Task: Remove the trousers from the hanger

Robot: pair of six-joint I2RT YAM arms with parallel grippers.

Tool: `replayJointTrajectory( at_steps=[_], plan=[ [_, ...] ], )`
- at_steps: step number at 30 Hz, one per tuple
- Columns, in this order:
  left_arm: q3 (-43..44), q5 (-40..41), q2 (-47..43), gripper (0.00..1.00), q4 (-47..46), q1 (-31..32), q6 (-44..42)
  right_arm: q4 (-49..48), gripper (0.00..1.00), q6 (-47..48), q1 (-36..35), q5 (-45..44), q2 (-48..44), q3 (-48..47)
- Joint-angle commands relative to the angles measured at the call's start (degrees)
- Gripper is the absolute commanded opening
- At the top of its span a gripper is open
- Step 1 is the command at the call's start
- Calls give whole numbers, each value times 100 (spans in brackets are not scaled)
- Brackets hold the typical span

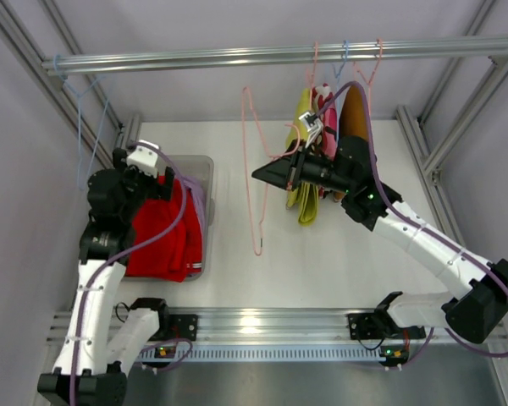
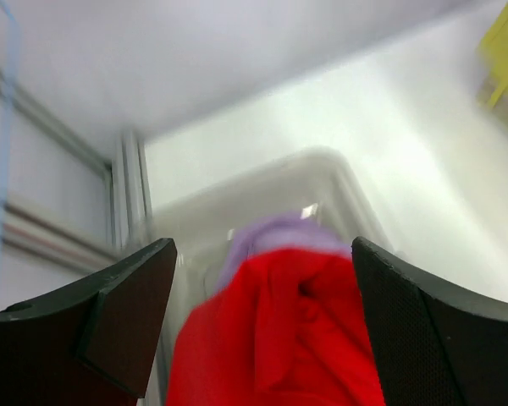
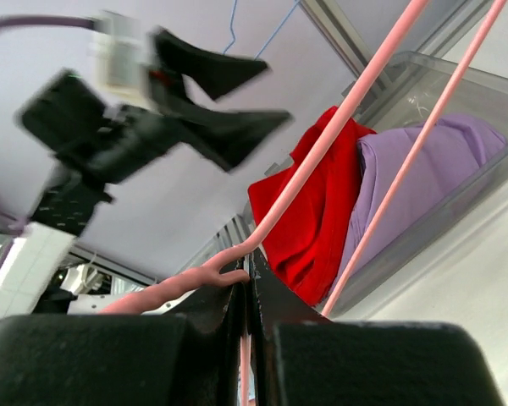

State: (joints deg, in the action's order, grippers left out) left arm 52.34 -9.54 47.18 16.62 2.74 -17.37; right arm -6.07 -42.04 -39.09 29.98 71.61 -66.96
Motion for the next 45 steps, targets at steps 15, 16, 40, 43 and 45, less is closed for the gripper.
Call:
replayJointTrajectory(
  at_steps=[15,16,40,43,45],
  plan=[
    [2535,-3527,194,84,3180,-11,972,1122,0,-1640,-810,-1951,1293,-1767],
    [2666,-3624,247,84,3241,-11,989,1229,0,-1693,-837,-2161,1468,-1855],
    [3336,250,1672,72,3919,2696,216,1925,0,-2194,-1320,-3077,2392,-2814],
    [3213,540,1672,66,3814,2775,199,1855,0,-2229,-1320,-3033,2410,-2770],
    [3081,750,1663,53,3682,2802,242,1802,0,-2247,-1329,-3024,2427,-2770]
  ],
)
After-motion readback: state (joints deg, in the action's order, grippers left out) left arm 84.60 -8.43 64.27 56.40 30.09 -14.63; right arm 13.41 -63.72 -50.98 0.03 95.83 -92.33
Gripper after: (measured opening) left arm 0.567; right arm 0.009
